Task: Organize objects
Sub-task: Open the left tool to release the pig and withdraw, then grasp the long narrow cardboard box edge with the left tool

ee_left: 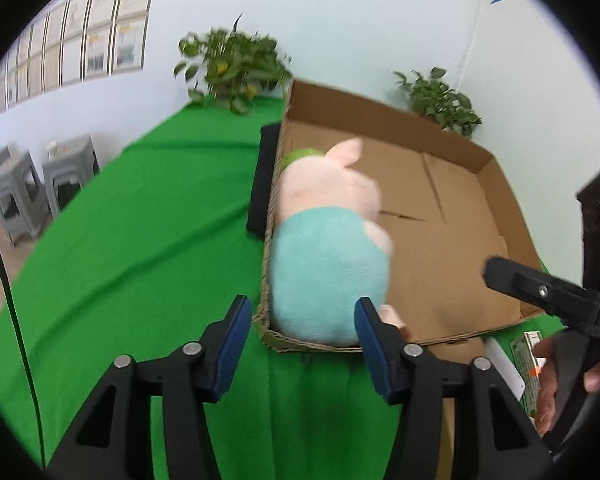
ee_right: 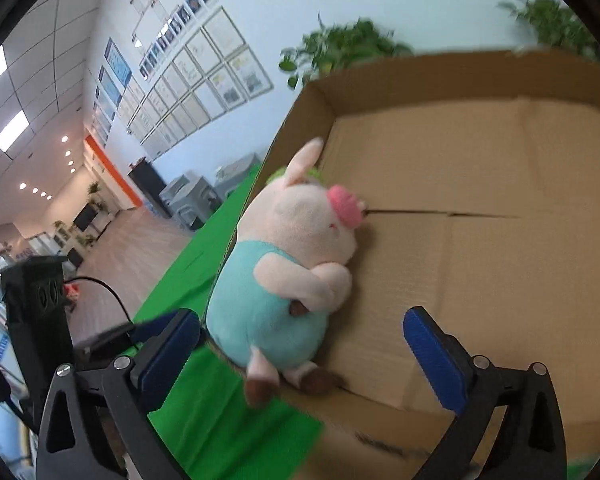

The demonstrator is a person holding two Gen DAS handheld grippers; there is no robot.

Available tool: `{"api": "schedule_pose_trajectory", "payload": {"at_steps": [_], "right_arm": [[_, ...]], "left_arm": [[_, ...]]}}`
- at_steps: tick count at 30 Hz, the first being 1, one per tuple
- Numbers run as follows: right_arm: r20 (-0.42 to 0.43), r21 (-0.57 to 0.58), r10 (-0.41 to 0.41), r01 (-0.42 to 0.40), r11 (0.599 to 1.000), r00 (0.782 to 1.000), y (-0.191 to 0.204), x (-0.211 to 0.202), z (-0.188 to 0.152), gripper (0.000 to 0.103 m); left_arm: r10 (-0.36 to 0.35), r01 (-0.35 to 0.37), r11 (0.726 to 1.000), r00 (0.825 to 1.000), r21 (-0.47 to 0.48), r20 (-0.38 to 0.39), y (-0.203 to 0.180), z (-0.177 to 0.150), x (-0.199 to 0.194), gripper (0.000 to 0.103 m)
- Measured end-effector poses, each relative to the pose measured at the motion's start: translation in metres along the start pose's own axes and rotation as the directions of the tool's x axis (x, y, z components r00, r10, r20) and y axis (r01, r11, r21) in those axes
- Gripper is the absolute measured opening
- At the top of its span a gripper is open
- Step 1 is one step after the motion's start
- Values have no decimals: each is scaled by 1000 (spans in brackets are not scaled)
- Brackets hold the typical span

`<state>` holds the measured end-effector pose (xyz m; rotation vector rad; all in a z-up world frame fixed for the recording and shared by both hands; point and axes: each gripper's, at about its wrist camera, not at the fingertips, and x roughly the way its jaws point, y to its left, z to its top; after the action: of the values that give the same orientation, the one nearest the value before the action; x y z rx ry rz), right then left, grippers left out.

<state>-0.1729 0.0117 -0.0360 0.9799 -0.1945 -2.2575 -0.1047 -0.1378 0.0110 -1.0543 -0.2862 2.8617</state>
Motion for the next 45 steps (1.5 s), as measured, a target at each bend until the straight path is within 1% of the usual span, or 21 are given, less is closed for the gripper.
{"api": "schedule_pose_trajectory", "payload": {"at_steps": [1,2,3,5,6,8,11,15,16,17,19,22,24,28,29,31,32,34,38,42,45], "right_arm": [[23,-4,-39,39,999,999,-2,-20,-8,103],[38,-1,-72,72,997,997,-2,-34,-12,103],[44,8,-108,107,994,993,1,-48,-14,103],[40,6,-132,132,991,990,-9,-80,-39,103],[42,1,-134,134,991,990,-20,-98,-52,103],[38,10,-154,154,988,987,-21,-120,-73,103],[17,31,-167,166,986,986,-26,-150,-109,103],[-7,18,-190,190,982,982,-20,-143,-116,103],[-9,16,-183,184,983,983,-26,-140,-120,103],[-9,16,-171,171,985,985,-24,-144,-124,103],[-18,20,-150,150,989,989,-17,-133,-121,103],[-81,19,-23,24,1000,996,-5,-121,-128,103],[-124,-8,30,-32,999,992,8,-117,-139,103],[-181,-21,44,-49,999,983,29,-108,-159,103],[-196,-5,45,-47,999,979,32,-104,-163,103],[-213,3,32,-32,999,976,39,-96,-170,103],[-219,-6,18,-20,1000,976,42,-93,-173,103],[-233,-22,-8,3,1000,973,51,-87,-177,103],[-269,-77,-70,51,996,961,64,-79,-184,103],[-292,-136,-154,118,984,944,71,-69,-190,103],[-312,-128,-176,142,982,934,68,-60,-194,103]], "left_arm": [[1,-1,1000,999,11,37,-7,-1,-10,70],[-2,0,1000,997,21,83,-14,-2,-21,79],[-4,0,1000,992,30,128,-22,-2,-31,81],[-13,1,998,983,62,184,-37,-5,-46,81],[3,-14,998,983,57,186,-45,-5,-49,81],[-17,6,998,988,66,154,-56,-4,-49,81],[-75,68,996,989,61,129,-68,-8,-51,81],[-126,120,991,988,63,94,-81,-16,-52,81],[-147,142,988,986,63,77,-83,-19,-51,81],[-169,165,984,984,66,52,-84,-22,-49,81],[-216,215,974,976,69,10,-88,-29,-46,80],[-244,246,966,969,81,-30,-90,-39,-43,80],[-277,280,958,959,66,-59,-90,-46,-40,80],[-343,350,936,929,33,-140,-91,-68,-24,80],[-353,362,932,921,25,-166,-90,-76,-19,76],[-373,383,924,902,4,-218,-91,-88,-8,66],[-372,382,924,897,-3,-239,-91,-93,-3,60],[-373,383,924,896,-7,-242,-90,-98,-1,56],[-408,404,912,881,-67,-239,-82,-102,-2,45],[-420,414,907,878,-74,-231,-82,-106,-6,45],[-416,413,909,880,-66,-228,-86,-109,-9,44]]}}
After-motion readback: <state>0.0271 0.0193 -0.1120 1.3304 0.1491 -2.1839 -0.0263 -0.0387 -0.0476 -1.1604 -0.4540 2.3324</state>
